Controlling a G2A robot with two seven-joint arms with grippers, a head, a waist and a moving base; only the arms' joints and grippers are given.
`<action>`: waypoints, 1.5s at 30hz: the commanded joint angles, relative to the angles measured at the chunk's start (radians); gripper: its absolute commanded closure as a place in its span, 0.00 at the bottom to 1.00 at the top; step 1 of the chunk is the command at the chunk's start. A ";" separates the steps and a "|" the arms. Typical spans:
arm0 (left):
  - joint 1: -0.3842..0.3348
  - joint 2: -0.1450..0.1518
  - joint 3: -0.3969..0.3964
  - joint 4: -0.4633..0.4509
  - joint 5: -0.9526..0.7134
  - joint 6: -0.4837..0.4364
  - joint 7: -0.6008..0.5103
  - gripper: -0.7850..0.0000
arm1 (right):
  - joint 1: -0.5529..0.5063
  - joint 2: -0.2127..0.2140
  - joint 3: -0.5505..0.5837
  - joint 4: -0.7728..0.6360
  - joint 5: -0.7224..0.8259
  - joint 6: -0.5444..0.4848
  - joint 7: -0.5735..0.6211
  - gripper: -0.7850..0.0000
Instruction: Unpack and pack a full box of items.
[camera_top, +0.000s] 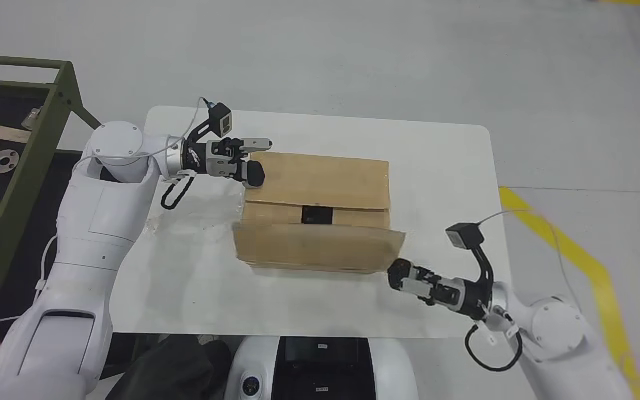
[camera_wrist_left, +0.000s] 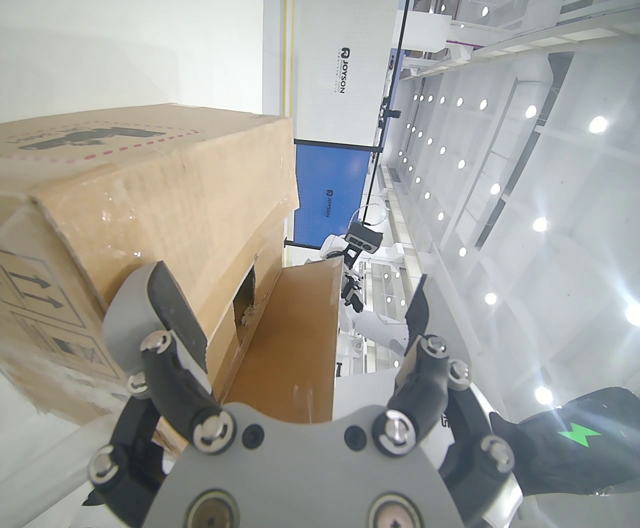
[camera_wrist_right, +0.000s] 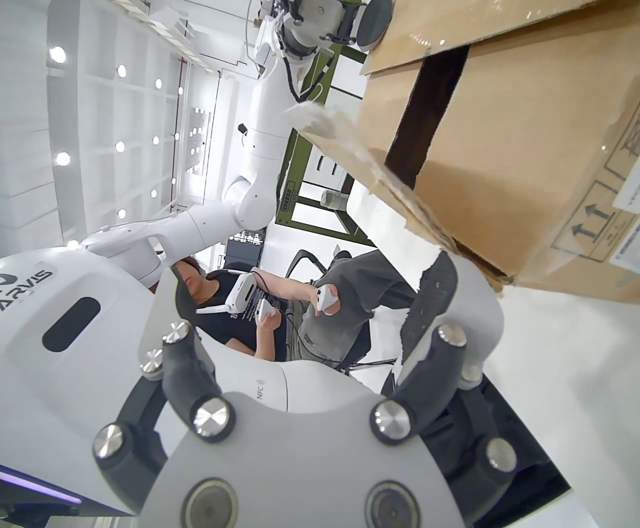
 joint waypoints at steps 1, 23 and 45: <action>0.000 0.000 0.000 0.000 0.000 0.000 0.000 0.00 | 0.015 -0.002 -0.011 0.014 -0.001 -0.007 -0.013 0.00; 0.000 0.000 0.000 0.000 0.000 0.000 0.000 0.00 | 0.191 -0.021 -0.105 0.099 -0.049 0.052 -0.112 0.00; 0.000 0.000 0.000 0.000 0.000 0.000 0.000 0.00 | 0.410 -0.046 -0.190 0.275 0.063 0.166 -0.074 0.00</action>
